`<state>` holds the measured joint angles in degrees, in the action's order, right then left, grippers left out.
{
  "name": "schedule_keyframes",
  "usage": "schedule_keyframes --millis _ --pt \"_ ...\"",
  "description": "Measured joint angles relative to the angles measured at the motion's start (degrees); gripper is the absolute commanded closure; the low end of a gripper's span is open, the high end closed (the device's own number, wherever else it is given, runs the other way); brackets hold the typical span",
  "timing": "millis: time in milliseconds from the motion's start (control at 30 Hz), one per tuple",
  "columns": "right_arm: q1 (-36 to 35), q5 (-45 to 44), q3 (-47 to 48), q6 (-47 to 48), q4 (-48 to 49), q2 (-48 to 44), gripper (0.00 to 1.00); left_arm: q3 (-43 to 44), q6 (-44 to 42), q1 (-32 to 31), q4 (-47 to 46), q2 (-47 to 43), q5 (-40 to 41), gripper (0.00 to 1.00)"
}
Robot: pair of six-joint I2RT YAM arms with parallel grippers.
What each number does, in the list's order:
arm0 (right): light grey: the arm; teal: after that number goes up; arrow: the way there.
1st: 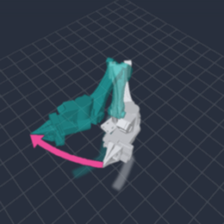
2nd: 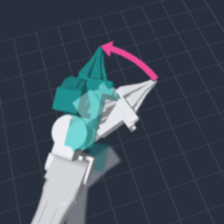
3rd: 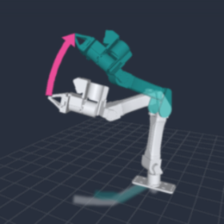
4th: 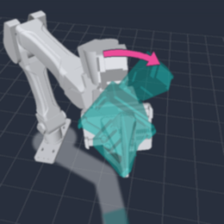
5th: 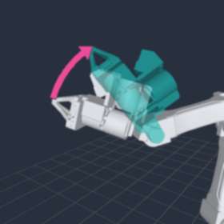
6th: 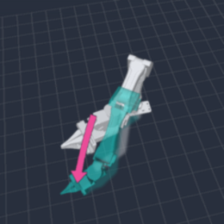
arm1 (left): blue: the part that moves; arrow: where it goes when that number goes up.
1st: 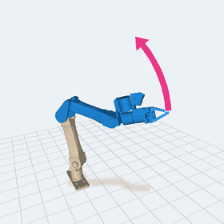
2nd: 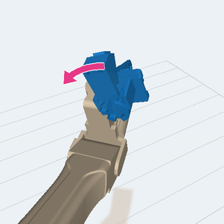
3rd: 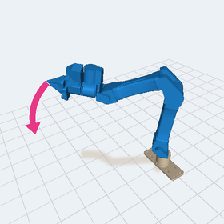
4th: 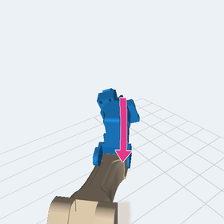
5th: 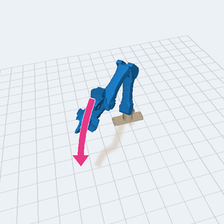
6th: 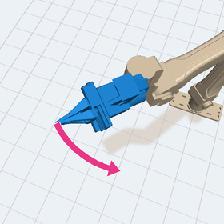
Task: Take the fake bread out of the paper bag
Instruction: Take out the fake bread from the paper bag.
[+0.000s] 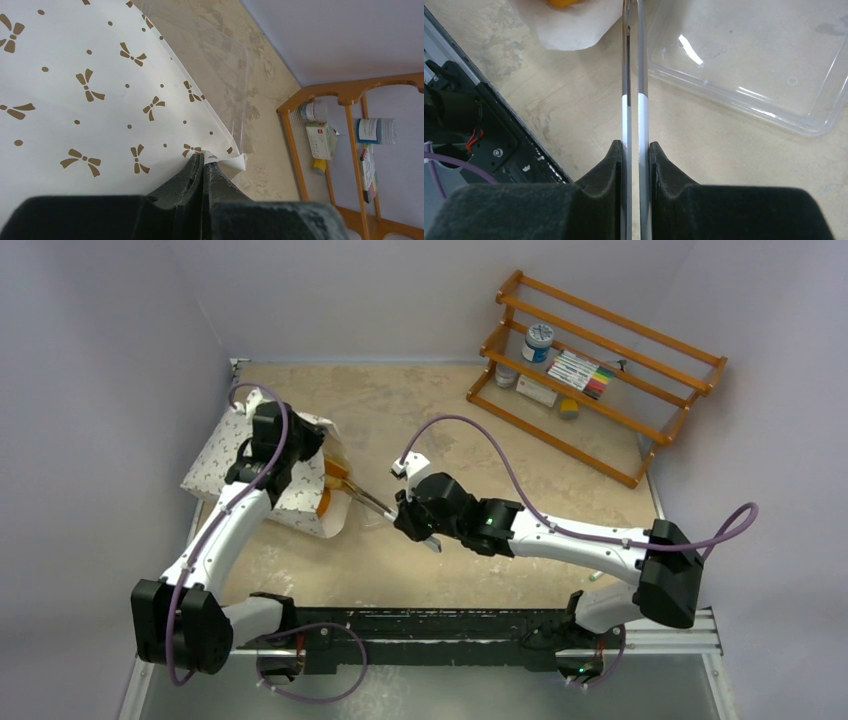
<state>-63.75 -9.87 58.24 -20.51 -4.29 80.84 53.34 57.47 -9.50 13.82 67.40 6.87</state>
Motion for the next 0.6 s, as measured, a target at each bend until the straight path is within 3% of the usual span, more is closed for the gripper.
schedule_keyframes --millis 600 --pt "0.0 -2.9 6.7 -1.9 -9.9 1.3 1.00 -4.5 1.2 0.1 -7.0 1.5 0.7 1.00"
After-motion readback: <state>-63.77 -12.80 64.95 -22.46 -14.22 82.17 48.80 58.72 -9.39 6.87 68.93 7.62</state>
